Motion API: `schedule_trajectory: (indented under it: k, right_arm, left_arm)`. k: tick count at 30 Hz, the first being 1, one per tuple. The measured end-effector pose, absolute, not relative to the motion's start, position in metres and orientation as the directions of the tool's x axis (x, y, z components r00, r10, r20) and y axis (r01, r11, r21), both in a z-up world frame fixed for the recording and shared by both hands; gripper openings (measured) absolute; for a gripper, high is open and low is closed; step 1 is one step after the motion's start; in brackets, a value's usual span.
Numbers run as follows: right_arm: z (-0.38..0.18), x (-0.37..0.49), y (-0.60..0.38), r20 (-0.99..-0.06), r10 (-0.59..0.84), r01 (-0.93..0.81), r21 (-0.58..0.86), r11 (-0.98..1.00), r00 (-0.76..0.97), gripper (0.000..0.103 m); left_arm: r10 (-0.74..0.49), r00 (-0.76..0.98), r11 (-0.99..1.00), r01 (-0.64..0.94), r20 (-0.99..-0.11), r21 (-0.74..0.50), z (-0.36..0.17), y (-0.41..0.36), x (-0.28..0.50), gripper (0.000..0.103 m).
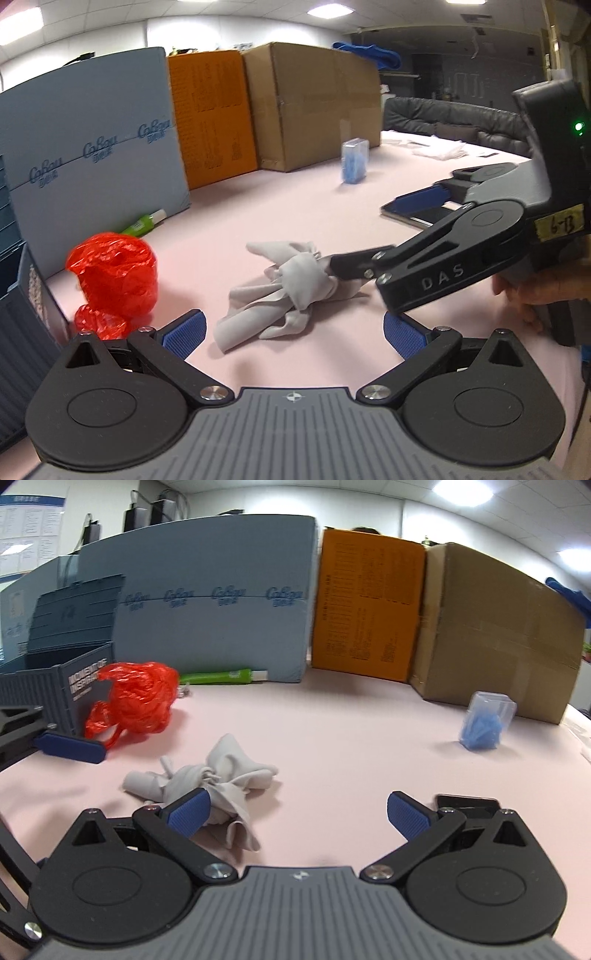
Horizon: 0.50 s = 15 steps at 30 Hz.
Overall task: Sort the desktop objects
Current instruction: 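Lift the open right gripper off the grey cloth and move it aside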
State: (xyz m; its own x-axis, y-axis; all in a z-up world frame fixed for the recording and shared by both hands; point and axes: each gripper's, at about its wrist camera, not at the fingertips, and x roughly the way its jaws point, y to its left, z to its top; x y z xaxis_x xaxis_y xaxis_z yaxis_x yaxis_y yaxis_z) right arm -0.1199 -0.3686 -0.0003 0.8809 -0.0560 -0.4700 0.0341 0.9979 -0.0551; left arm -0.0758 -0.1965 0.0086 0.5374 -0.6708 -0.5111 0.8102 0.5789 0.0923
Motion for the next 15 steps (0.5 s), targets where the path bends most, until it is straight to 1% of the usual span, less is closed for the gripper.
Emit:
schedule_trajectory:
  k: [3, 7, 11, 15]
  right_arm:
    - [0.0002, -0.1215, -0.3683, -0.464, -0.014, -0.006, -0.042, 0.999, 0.886, 0.103]
    - [0.0003, -0.1215, -0.372, -0.459, 0.026, -0.032, -0.005, 0.999, 0.888, 0.103]
    - [-0.0001, -0.1208, -0.3756, -0.461, 0.054, -0.045, 0.032, 0.998, 0.886, 0.103]
    - [-0.0017, -0.1198, -0.3743, -0.465, 0.057, -0.045, 0.036, 0.998, 0.883, 0.103]
  left_arm:
    - [-0.672, 0.54, 0.565, 0.816, -0.507, 0.12, 0.0089, -0.199, -0.0775, 0.103]
    - [-0.612, 0.581, 0.597, 0.785, -0.537, 0.168, 0.0051, -0.2044, -0.074, 0.103]
    - [-0.605, 0.568, 0.592, 0.79, -0.558, 0.162, 0.0032, -0.2061, -0.0709, 0.103]
    - [-0.623, 0.559, 0.589, 0.795, -0.548, 0.141, 0.0042, -0.2017, -0.0689, 0.103]
